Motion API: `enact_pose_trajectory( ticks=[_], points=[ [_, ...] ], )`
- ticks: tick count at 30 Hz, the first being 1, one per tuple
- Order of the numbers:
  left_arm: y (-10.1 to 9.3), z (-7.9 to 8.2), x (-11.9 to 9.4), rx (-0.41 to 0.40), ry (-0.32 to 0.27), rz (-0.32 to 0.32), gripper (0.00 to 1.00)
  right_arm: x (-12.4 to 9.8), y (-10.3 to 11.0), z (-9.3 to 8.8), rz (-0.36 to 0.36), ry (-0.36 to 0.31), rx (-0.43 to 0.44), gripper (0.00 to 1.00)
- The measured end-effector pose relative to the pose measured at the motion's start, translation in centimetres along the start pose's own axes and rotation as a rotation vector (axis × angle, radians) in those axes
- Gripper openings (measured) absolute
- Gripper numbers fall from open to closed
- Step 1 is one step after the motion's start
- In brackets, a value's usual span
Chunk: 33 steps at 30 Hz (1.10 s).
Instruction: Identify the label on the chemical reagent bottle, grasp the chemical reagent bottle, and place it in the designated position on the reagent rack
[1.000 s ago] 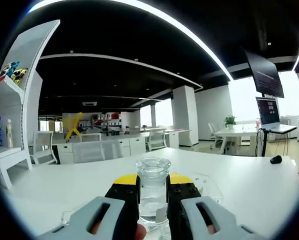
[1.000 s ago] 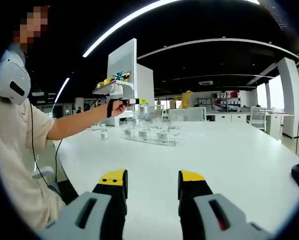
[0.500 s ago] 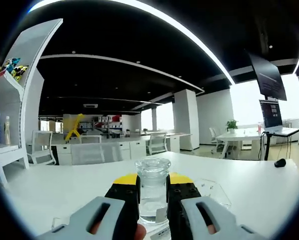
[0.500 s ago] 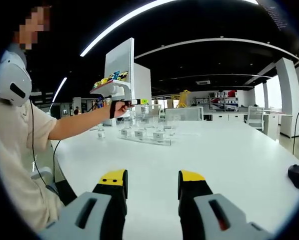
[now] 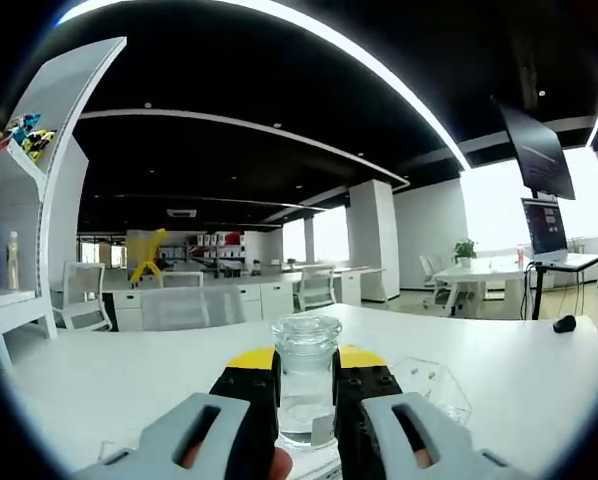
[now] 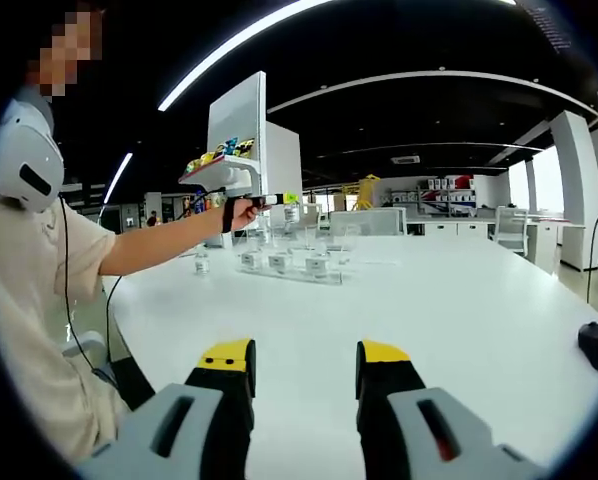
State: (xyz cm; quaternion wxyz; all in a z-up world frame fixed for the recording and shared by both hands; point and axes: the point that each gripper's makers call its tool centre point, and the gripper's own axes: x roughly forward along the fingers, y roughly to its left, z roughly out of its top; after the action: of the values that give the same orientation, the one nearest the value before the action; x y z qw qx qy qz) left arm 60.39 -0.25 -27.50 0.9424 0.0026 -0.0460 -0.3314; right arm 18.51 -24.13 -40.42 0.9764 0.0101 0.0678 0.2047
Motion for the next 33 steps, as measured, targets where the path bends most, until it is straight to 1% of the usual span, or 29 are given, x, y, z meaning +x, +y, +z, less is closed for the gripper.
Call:
enact_pose_trajectory(
  ticks=[5, 8, 9, 16, 21, 25, 29, 33],
  points=[
    [0.2, -0.6, 0.3, -0.002, 0.010, 0.002, 0.20, 0.0, -0.1, 0.1, 0.000, -0.004, -0.002, 0.40],
    [0.2, -1.2, 0.6, 0.006, 0.022, 0.001, 0.20, 0.0, 0.0, 0.0, 0.000, -0.002, -0.001, 0.40],
    [0.2, -1.4, 0.5, -0.003, 0.028, 0.003, 0.20, 0.0, 0.0, 0.0, 0.000, 0.000, -0.002, 0.40],
    [0.0, -2.7, 0.7, -0.020, 0.044, -0.002, 0.20, -0.2, -0.1, -0.1, -0.005, 0.002, -0.001, 0.40],
    [-0.3, -3.2, 0.9, -0.019, 0.050, -0.006, 0.20, -0.2, 0.0, -0.2, -0.006, 0.009, -0.002, 0.40],
    [-0.2, -3.6, 0.7, -0.022, 0.049, 0.001, 0.20, -0.1, 0.0, -0.2, -0.004, 0.008, -0.002, 0.40],
    [-0.2, -4.6, 0.4, -0.016, 0.070, -0.001, 0.20, 0.0, 0.0, -0.4, 0.000, 0.012, -0.001, 0.40],
    [0.2, -5.0, 0.3, -0.029, 0.073, 0.006, 0.20, 0.3, 0.2, -0.2, 0.005, 0.009, -0.001, 0.40]
  ],
)
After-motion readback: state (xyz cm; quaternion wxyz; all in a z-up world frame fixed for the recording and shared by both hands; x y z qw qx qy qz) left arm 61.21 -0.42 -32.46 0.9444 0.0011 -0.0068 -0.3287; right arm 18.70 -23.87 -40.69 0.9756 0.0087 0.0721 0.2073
